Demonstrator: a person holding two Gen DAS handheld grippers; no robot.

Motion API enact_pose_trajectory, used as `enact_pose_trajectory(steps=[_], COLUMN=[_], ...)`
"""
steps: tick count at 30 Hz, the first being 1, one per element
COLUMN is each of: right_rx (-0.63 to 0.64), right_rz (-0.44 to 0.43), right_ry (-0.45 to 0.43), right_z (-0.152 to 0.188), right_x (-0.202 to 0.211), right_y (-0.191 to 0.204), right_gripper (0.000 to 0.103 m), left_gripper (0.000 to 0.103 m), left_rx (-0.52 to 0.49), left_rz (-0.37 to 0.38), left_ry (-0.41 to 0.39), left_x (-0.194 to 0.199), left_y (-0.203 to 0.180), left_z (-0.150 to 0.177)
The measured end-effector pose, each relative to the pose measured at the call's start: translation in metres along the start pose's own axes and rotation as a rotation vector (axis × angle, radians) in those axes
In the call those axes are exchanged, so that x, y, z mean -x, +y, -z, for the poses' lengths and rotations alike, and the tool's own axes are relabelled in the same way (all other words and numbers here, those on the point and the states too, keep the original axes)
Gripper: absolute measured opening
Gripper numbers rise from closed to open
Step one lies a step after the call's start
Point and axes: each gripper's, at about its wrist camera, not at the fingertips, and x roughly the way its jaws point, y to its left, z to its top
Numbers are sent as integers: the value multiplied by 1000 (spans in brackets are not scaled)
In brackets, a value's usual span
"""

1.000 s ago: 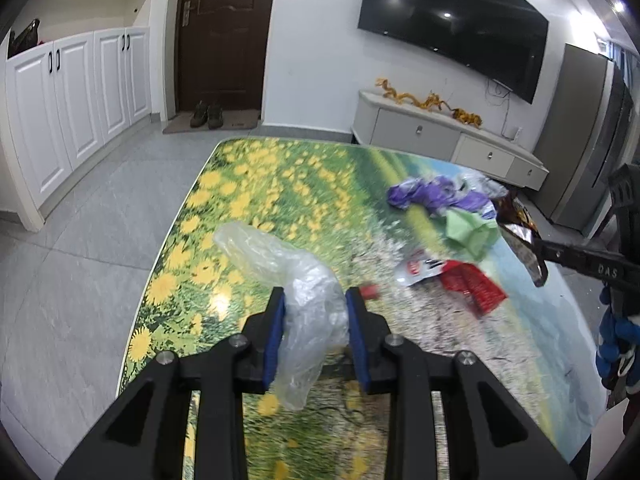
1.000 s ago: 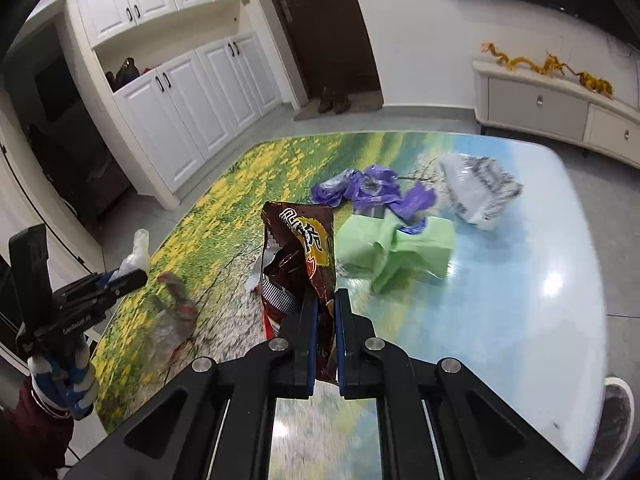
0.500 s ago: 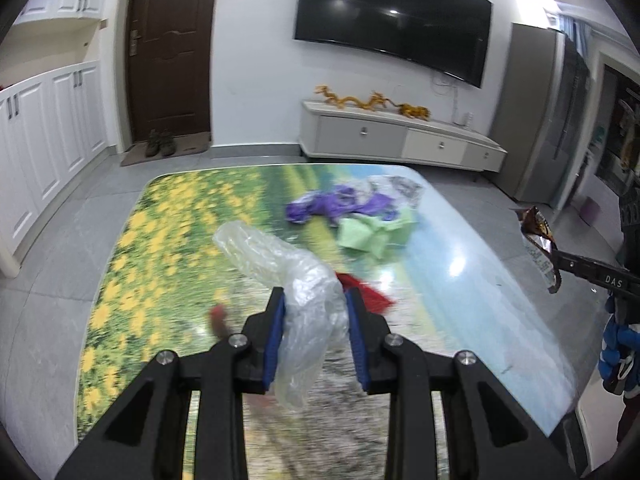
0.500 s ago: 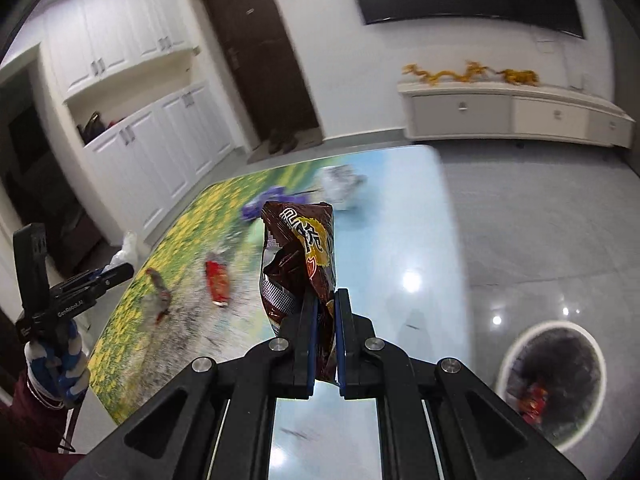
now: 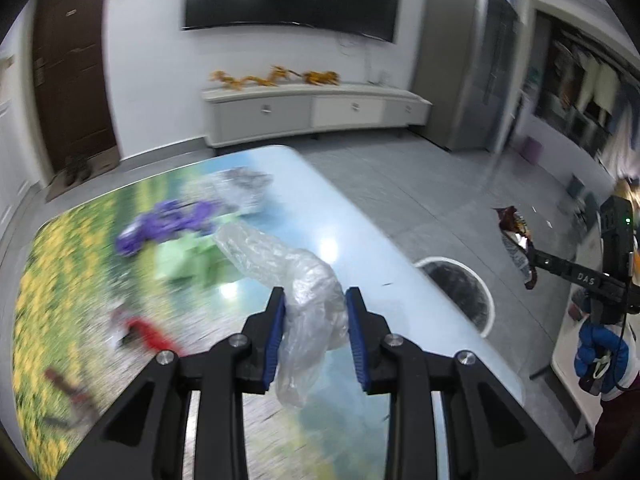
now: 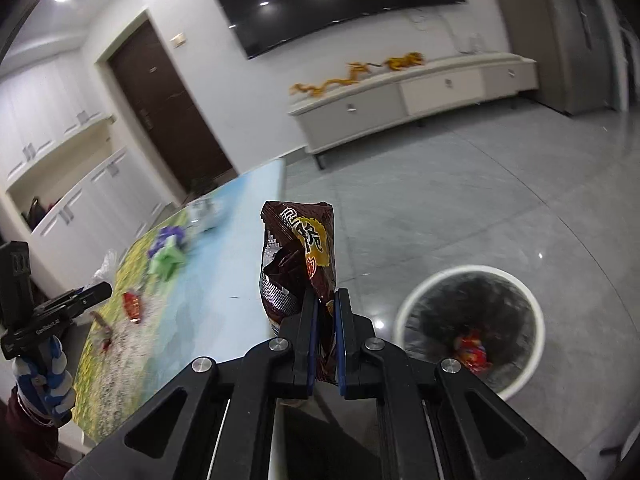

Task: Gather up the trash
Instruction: 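Carry both bags over the bin and open both tools to drop them, then move both open tools from the bin back toward the table wrappers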

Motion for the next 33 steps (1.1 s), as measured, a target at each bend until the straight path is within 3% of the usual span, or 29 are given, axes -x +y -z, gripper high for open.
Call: enact_pose_trajectory(steps=[9, 17, 23, 27, 28, 30, 33], right_rx=[-138, -217, -240, -266, -270, -275, -278], right_rz=[108, 166, 187, 207, 210, 215, 219], right_ry=[47, 92, 115, 125, 124, 123, 119], right_z=[10, 8, 4, 3, 3, 2, 3], right_x=[-21, -51, -69, -77, -77, -76, -71], right_y=[-77, -128, -147, -158, -160, -162, -164], right_gripper=[9, 10, 11, 36, 37, 38, 40], left_gripper=[28, 30, 30, 32, 33, 45, 51], left_rx=[-205, -275, -283, -251, -244, -233, -229], left_rz=[121, 239, 281, 317, 326, 336, 339], left_ry=[98, 200, 221, 251, 256, 261, 258], left_x=[-85, -159, -191, -210, -213, -216, -216], left_y=[-111, -192, -226, -238, -240, -245, -249], left_z=[-41, -64, -72, -80, -80, -83, -84])
